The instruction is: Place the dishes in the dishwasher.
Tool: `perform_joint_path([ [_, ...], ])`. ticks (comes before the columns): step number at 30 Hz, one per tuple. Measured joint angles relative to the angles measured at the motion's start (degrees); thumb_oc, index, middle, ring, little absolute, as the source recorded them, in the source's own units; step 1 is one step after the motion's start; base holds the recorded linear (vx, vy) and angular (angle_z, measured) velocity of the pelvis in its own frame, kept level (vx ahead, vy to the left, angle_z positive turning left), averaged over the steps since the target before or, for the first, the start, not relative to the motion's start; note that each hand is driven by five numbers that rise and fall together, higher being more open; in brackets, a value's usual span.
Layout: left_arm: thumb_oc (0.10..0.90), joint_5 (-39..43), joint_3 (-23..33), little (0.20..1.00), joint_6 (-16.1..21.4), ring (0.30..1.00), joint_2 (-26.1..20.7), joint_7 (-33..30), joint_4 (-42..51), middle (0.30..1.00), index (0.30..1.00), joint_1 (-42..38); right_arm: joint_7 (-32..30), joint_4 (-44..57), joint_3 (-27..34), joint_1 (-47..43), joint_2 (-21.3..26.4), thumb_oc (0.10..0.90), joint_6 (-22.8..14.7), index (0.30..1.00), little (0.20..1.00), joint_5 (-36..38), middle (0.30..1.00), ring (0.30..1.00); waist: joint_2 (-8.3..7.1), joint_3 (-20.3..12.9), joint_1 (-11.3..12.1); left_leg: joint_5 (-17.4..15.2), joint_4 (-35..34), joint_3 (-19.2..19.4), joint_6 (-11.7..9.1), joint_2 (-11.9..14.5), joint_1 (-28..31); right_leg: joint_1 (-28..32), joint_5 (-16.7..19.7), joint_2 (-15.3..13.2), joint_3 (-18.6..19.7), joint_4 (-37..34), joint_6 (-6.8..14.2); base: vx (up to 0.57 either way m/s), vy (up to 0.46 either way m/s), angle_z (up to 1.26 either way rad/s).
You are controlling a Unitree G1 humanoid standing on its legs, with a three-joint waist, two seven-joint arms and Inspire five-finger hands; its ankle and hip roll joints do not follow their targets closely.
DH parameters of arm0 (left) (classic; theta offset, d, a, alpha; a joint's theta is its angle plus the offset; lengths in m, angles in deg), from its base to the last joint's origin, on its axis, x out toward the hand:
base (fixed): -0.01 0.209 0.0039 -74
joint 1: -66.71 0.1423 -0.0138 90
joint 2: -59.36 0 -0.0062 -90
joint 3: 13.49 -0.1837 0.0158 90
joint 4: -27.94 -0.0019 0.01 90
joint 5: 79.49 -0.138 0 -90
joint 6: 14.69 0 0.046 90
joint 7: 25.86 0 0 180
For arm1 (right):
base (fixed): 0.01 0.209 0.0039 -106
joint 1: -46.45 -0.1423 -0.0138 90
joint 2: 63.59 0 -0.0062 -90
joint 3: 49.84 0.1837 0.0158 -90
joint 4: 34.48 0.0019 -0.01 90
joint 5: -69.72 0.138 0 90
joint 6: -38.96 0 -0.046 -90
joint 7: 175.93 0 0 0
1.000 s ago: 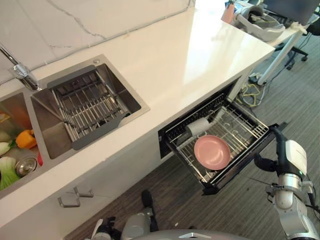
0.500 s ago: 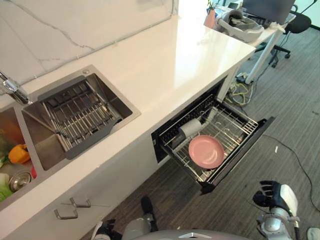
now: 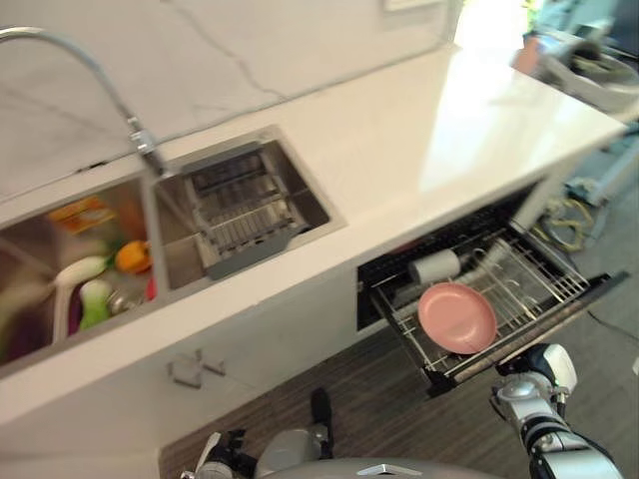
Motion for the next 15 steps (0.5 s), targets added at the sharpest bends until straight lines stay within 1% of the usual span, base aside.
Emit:
perform_joint_path([
  [2, 0.8, 0.64, 0.04, 0.9, -0.32, 0.9, -0.11, 0.04, -0.28, 0.9, 0.9, 0.93, 0.88, -0.09, 2.12, -0.89, -0.06, 0.4, -0.93, 0.3, 0.3, 3.85, 0.3, 0.3, 0.14, -0.04, 1.65, -0.01, -0.34, -0.4, 0.08, -1.25, -0.32, 1.1, -0.94, 0.01, -1.21, 0.01, 0.17, 0.06, -0.066, 0.67],
  [3, 0.8, 1.71, 0.88, 0.9, -0.31, 0.9, -0.06, 0.15, -1.07, 0.9, 0.9, 1.12, 0.26, -1.18, 5.81, -2.71, -0.07, 0.4, -0.93, 0.3, 0.3, 9.75, 0.3, 0.3, 0.41, -0.29, 3.69, -0.06, -0.28, -0.85, 0.04, -1.97, -0.27, 2.0, -1.77, 0.05, -3.0, -0.01, -0.16, 0.03, -0.014, 0.74],
  [4, 0.8, 2.2, 1.87, 0.9, -0.51, 0.9, -0.14, 0.19, -1.01, 0.9, 0.9, 0.59, -0.15, -1.33, 7.13, -3.0, 0.23, 0.4, -1.59, 0.3, 0.3, 12.46, 0.3, 0.3, 0.3, -0.57, 3.99, -0.08, -0.29, -1.79, 0.09, -2.02, -0.56, 1.9, -1.88, -0.29, -4.02, -0.05, -0.3, 0.04, -0.012, 0.8],
  [6, 0.8, 2.86, 2.46, 0.9, -1.01, 0.9, -0.58, 0.29, -1.34, 0.9, 0.9, 1.18, 0.02, -1.37, 7.55, -4.52, 0.18, 0.4, -4.99, 0.3, 0.3, 15.85, 0.3, 0.3, 0.55, -0.47, 5.17, -0.09, -0.06, -1.67, 0.08, -2.38, -1.41, 1.86, -2.08, -0.31, -5.36, 0.0, -0.06, 0.03, -0.007, 0.53],
  [7, 0.8, 3.66, 3.2, 0.9, -1.42, 0.9, -0.65, 0.82, -2.92, 0.9, 0.9, 1.33, 0.27, -1.36, 8.37, -5.75, -0.2, 0.4, -6.65, 0.3, 0.3, 19.29, 0.3, 0.3, 0.64, -0.67, 5.91, -0.08, 0.0, -1.91, 0.14, -2.94, -1.67, 1.97, -2.03, -0.09, -5.9, 0.03, 0.11, 0.02, 0.0, 0.36],
  [8, 0.8, 3.99, 3.72, 0.9, -1.82, 0.9, -0.65, 1.01, -3.17, 0.9, 0.9, 1.49, 0.88, -1.14, 8.33, -6.37, -0.42, 0.4, -7.25, 0.3, 0.3, 20.23, 0.3, 0.3, 0.62, -0.73, 5.85, 0.27, 0.02, -2.17, 0.83, -3.18, -1.69, 2.12, -1.97, -0.22, -5.78, 0.04, 0.2, 0.03, 0.004, 0.39],
  [9, 0.8, 4.0, 3.69, 0.9, -1.85, 0.9, -0.71, 1.56, -3.24, 0.9, 0.9, 1.7, 1.21, -0.97, 8.3, -6.77, -0.69, 0.4, -8.41, 0.3, 0.3, 20.63, 0.3, 0.3, 0.72, -0.79, 6.13, 0.94, 0.02, -2.7, 2.17, -3.72, -1.8, 2.45, -1.98, -0.1, -5.56, 0.04, 0.2, 0.03, 0.007, 0.59],
  [10, 0.8, 3.96, 3.46, 0.9, -1.78, 0.9, -0.7, 2.73, -3.27, 0.9, 0.9, 1.45, 1.33, -0.98, 8.41, -7.02, -1.17, 0.4, -10.06, 0.3, 0.3, 21.02, 0.3, 0.3, 0.53, -0.78, 6.25, 1.12, 0.03, -4.36, 2.49, -4.52, -1.71, 3.14, -1.99, -0.42, -5.55, 0.04, 0.17, 0.02, 0.005, 0.59],
  [11, 0.8, 3.96, 3.45, 0.9, -1.63, 0.9, -0.69, 3.42, -3.15, 0.9, 0.9, 1.4, 1.04, -0.99, 9.18, -7.49, -1.31, 0.4, -10.59, 0.3, 0.3, 21.16, 0.3, 0.3, 0.25, -0.77, 6.63, 1.07, 0.04, -4.82, 2.58, -4.9, -1.72, 3.31, -2.1, -0.78, -5.1, 0.03, -0.01, 0.02, 0.008, 0.45],
  [12, 0.8, 3.96, 3.44, 0.9, -1.62, 0.9, -0.69, 4.0, -2.95, 0.9, 0.9, 1.23, 1.14, -1.31, 10.21, -8.2, -1.02, 0.527, -10.58, 0.491, 0.491, 21.32, 0.491, 0.491, -0.01, -0.62, 7.23, 1.04, 0.05, -4.85, 2.78, -5.1, -1.77, 3.33, -2.1, -0.97, -4.38, 0.03, -0.01, 0.01, 0.008, 0.16],
  [13, 0.8, 3.95, 3.45, 0.9, -1.62, 0.9, -0.7, 4.29, -2.86, 0.9, 0.9, 1.2, 1.25, -1.81, 10.31, -8.72, -0.74, 0.8, -10.57, 0.9, 0.9, 21.53, 0.9, 0.9, -0.18, -0.52, 7.35, 1.11, 0.05, -5.01, 2.98, -5.28, -1.8, 3.37, -2.09, -1.05, -4.2, 0.03, -0.01, 0.01, 0.012, 0.14],
  [15, 0.8, 3.93, 3.56, 0.9, -1.65, 0.9, -0.77, 4.37, -2.85, 0.9, 0.9, 1.22, 1.99, -2.14, 10.19, -8.83, -1.19, 0.8, -10.81, 0.9, 0.9, 21.98, 0.9, 0.9, -1.35, -0.3, 7.08, 1.0, 0.08, -5.36, 3.01, -5.73, -1.66, 3.59, -2.07, -1.4, -3.69, 0.05, 0.03, 0.0, 0.007, 0.09],
])
